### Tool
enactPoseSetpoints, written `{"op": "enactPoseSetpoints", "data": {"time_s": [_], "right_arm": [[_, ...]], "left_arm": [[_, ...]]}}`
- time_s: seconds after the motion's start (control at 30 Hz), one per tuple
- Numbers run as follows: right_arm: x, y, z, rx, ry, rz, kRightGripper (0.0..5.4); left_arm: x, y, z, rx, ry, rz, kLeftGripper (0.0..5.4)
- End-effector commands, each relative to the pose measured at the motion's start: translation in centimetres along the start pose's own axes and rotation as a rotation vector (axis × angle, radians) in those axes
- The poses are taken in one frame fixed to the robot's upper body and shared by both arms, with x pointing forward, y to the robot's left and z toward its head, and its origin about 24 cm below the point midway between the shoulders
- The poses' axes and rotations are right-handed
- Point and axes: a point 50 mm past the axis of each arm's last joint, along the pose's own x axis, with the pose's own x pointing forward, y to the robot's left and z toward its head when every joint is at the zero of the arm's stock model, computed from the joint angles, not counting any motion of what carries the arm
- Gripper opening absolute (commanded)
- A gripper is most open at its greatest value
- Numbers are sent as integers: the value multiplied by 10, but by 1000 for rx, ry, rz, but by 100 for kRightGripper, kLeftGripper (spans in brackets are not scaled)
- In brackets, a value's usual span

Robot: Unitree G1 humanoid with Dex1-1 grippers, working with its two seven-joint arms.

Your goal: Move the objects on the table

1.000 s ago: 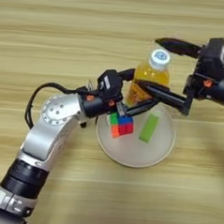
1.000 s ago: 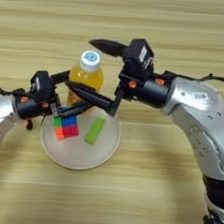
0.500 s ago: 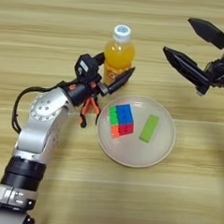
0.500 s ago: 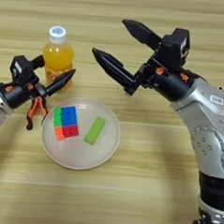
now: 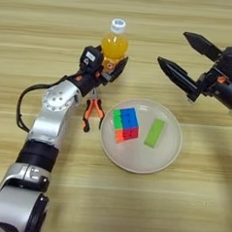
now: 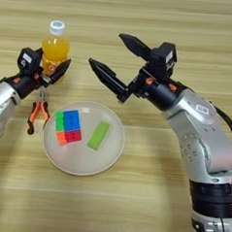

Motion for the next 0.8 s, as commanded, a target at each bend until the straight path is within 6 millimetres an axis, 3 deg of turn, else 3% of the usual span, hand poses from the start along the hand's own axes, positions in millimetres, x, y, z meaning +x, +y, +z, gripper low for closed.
{"op": "enactPoseSetpoints", "data": {"time_s": [0.03,0.4,0.8], "right_arm": [[1,-4,-11,25,9,-77,540],[-10,-41,-52,-100,105,-512,540],[-28,-57,-69,-202,99,-729,540]], "left_arm": [[16,-1,1,33,5,25,338],[22,-17,-14,22,18,50,338],[16,-22,-25,-21,32,94,338]]}}
